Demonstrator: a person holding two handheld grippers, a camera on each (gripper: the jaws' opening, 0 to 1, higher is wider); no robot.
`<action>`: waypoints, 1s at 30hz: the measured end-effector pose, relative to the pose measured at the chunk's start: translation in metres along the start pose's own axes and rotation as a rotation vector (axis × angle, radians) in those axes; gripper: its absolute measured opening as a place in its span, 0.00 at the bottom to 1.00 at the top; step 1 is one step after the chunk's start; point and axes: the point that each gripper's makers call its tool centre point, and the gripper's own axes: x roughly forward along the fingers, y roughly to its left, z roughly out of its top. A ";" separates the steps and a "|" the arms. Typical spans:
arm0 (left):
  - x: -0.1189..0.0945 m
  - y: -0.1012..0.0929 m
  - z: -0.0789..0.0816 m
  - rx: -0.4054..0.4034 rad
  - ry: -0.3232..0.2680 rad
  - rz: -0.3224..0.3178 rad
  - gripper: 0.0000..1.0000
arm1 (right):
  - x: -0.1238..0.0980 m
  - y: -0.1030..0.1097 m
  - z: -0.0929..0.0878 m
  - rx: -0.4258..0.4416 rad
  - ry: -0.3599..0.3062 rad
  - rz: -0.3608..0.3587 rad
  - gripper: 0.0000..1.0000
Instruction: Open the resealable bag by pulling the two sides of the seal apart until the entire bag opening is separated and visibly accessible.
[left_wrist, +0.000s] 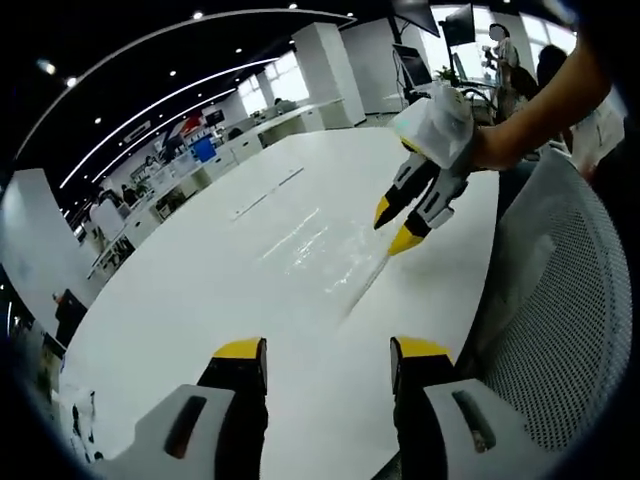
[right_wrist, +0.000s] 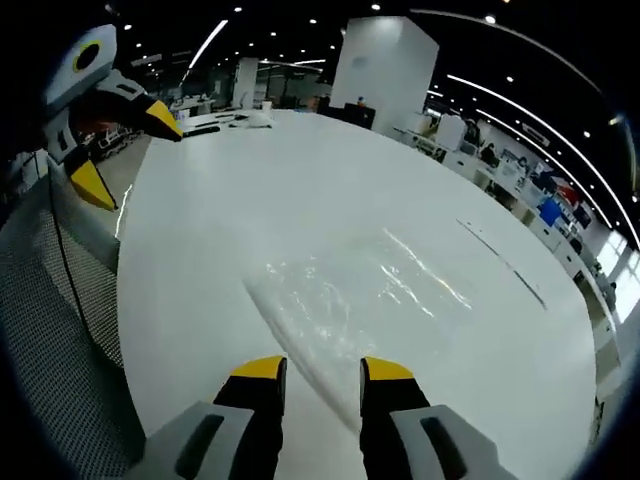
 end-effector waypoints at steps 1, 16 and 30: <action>-0.001 0.001 0.001 -0.006 -0.003 0.003 0.46 | -0.004 -0.001 0.002 0.019 -0.016 -0.008 0.29; -0.014 -0.004 0.014 -0.073 -0.086 -0.001 0.58 | -0.063 0.000 0.016 0.243 -0.165 -0.049 0.46; -0.037 -0.019 0.029 -0.180 -0.206 -0.002 0.66 | -0.110 0.022 0.012 0.365 -0.259 -0.080 0.48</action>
